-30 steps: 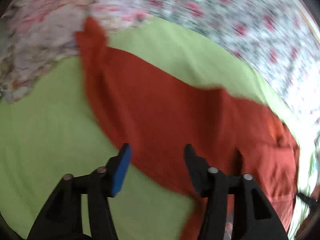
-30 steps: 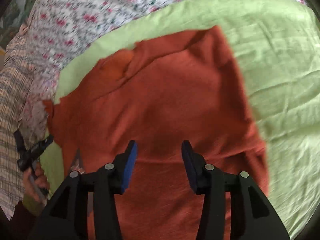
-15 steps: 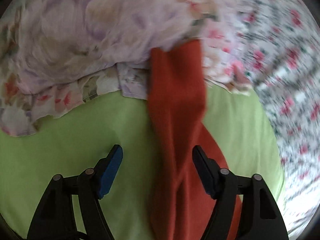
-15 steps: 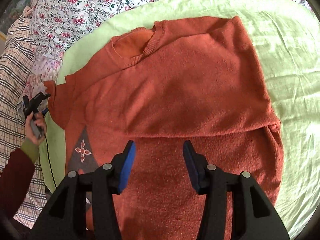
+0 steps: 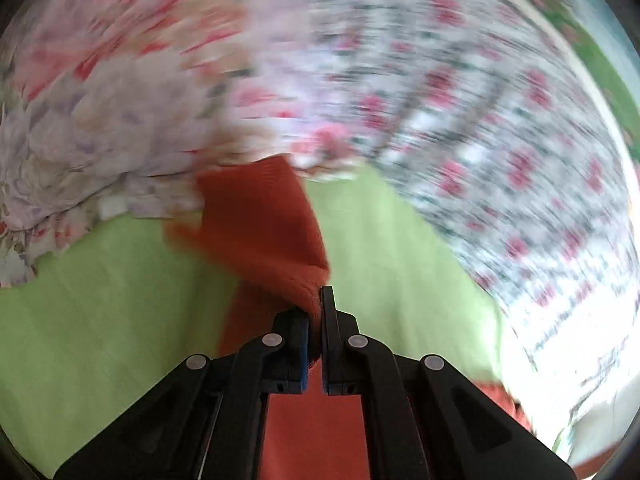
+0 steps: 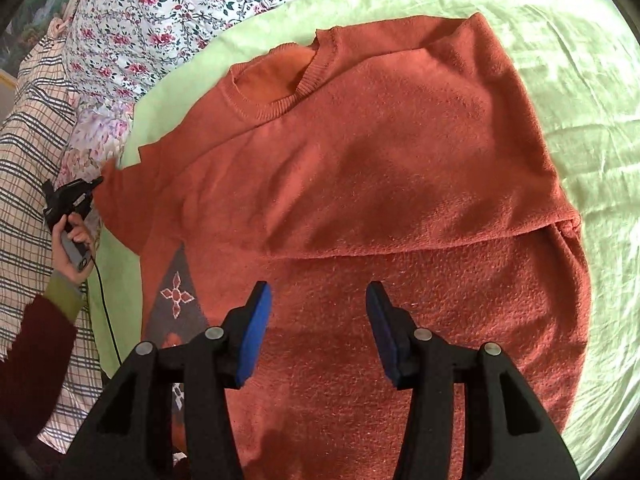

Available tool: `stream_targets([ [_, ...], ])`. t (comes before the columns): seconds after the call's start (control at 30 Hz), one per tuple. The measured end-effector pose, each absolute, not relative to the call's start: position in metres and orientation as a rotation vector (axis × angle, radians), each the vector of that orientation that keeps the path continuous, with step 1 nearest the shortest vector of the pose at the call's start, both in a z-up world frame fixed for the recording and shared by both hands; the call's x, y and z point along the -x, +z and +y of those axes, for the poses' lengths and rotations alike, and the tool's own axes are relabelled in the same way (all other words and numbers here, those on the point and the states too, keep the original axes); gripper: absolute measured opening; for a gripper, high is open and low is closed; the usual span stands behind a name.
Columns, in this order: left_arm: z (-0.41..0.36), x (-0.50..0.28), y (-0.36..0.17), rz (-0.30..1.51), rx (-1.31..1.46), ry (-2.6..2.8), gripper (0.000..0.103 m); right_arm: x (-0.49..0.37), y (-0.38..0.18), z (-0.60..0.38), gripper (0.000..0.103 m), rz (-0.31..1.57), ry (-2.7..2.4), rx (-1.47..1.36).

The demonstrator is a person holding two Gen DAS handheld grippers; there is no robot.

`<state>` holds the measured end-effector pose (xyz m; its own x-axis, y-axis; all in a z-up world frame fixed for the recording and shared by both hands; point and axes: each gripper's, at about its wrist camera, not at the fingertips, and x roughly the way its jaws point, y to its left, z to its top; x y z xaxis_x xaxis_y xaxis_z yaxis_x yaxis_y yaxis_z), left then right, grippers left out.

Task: Fold small clothes

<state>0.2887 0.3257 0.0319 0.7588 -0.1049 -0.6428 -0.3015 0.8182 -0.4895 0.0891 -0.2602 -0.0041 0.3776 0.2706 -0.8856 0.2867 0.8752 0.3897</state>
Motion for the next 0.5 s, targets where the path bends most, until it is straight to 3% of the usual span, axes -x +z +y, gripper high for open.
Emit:
stream_targets([
  [0.23, 0.189, -0.247, 0.059, 0.717, 0.464, -0.123, 0.002, -0.084, 0.001, -0.263, 0.051, 1.16, 0.005, -0.553],
  [0.5, 0.0, -0.218, 0.041, 0.812, 0.285, -0.405, 0.002, -0.063, 0.002, -0.291, 0.051, 1.117, -0.04, -0.614],
])
